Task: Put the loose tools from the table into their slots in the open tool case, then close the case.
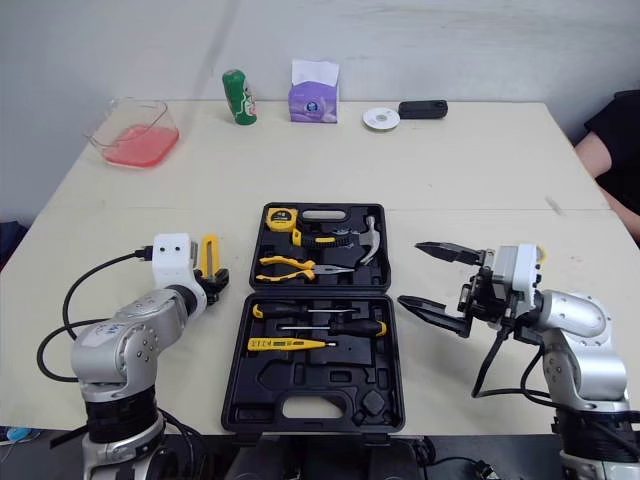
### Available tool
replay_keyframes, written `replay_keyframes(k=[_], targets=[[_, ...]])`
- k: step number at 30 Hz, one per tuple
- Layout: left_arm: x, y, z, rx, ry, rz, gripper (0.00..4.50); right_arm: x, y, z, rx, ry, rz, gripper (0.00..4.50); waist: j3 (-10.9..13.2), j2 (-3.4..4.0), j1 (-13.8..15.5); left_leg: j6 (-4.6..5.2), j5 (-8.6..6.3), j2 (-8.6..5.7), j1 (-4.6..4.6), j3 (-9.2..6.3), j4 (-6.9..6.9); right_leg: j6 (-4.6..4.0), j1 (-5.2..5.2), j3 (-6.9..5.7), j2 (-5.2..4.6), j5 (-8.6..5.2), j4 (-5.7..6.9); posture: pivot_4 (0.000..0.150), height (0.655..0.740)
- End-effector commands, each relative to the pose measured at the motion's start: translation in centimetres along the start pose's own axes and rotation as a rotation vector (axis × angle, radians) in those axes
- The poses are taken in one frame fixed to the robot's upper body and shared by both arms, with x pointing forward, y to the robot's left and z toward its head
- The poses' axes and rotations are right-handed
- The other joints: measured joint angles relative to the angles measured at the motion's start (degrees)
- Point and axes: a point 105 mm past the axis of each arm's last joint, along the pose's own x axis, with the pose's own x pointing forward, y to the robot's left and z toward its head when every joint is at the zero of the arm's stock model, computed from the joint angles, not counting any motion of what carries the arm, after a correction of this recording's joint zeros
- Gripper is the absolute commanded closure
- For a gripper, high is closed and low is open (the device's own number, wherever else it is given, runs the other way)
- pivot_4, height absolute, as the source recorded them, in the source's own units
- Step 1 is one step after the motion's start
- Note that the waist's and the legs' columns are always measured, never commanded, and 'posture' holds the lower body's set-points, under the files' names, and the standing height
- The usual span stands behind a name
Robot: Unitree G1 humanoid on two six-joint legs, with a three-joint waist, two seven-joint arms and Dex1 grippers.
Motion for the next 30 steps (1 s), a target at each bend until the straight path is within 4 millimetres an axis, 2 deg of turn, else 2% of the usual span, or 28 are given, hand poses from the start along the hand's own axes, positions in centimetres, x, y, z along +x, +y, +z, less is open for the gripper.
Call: replay_keyframes(k=[1,3,7,10,13,17,19,21,23,25,30], targets=[[0.4,1.0,-2.4,-0.013,0.091,0.039,2.66,0.3,0.3,1.1,-0.024,-0.031,0.006,0.0,-0.03,0.05,-0.11,0.0,0.0,0.0,0.02,0.02,-0.01,0.0,0.0,0.01,0.0,0.0,0.0,0.15,0.74],[0.4,1.3,-2.5,-0.009,0.088,0.045,3.15,0.4,0.4,1.1,-0.023,-0.029,0.006,0.0,-0.04,0.07,-0.11,0.0,0.0,0.0,0.05,0.05,-0.02,0.0,0.0,0.03,0.0,0.0,0.03,0.15,0.74],[0.0,2.6,-1.8,0.005,0.041,0.081,3.15,0.4,0.6,1.0,-0.035,-0.002,0.019,0.0,-0.05,0.08,-0.25,-0.02,-0.01,0.02,0.08,0.07,-0.02,-0.02,0.0,0.06,0.01,-0.01,0.06,0.15,0.74],[-0.6,3.5,0.9,0.02,-0.125,0.076,3.15,0.2,0.6,0.9,-0.038,0.003,0.012,0.0,-0.04,0.08,-0.52,-0.03,-0.02,0.06,0.1,0.1,-0.05,-0.06,-0.03,0.07,0.02,-0.03,0.07,0.15,0.74],[-1.9,3.8,3.4,0.061,-0.288,-0.01,3.15,0.1,0.6,0.9,-0.042,0.011,0.007,0.0,0.03,-0.06,-0.73,-0.06,-0.03,0.11,0.05,0.11,-0.06,-0.12,-0.12,0.07,0.05,-0.06,0.1,0.15,0.74],[-3.5,3.0,5.0,0.188,-0.397,-0.198,3.15,-0.4,0.5,0.9,-0.042,0.022,0.004,0.0,0.05,-0.09,-0.58,-0.05,-0.04,0.09,-0.05,0.08,-0.06,-0.14,-0.15,0.02,0.01,-0.08,0.03,0.15,0.74],[-4.3,3.2,5.4,0.288,-0.413,-0.249,3.15,-0.8,0.4,0.9,-0.024,0.033,0.007,0.0,0.05,-0.09,-0.4,-0.03,-0.08,0.09,-0.08,0.08,-0.06,-0.14,-0.15,0.0,-0.02,-0.08,-0.03,0.15,0.74],[-6.2,1.7,6.5,0.398,-0.507,-0.463,3.15,-1.2,0.6,0.6,-0.019,0.06,0.029,0.0,0.05,-0.09,-0.31,-0.03,-0.13,0.1,-0.09,0.08,-0.07,-0.14,-0.16,-0.01,-0.02,-0.08,-0.1,0.15,0.74],[-8.2,0.1,6.7,0.519,-0.559,-0.654,3.15,-1.5,0.7,0.5,-0.02,0.079,0.042,0.0,0.05,-0.09,-0.22,-0.05,-0.17,0.13,-0.15,0.08,-0.09,-0.16,-0.19,-0.03,-0.01,-0.09,-0.18,0.15,0.74],[-9.4,-1.3,6.6,0.565,-0.585,-0.783,3.15,-1.6,0.8,0.6,-0.021,0.09,0.052,0.0,0.05,-0.07,-0.2,-0.05,-0.2,0.13,-0.17,0.07,-0.09,-0.17,-0.19,-0.05,-0.05,-0.09,-0.22,0.15,0.74],[-12.1,-5.6,4.3,0.702,-0.513,-1.127,3.15,-2.4,2.0,0.8,0.007,0.185,0.129,0.0,0.06,-0.06,-0.01,0.02,-0.23,0.09,-0.19,0.12,-0.1,-0.17,-0.18,-0.07,-0.04,-0.1,-0.27,0.15,0.74]])
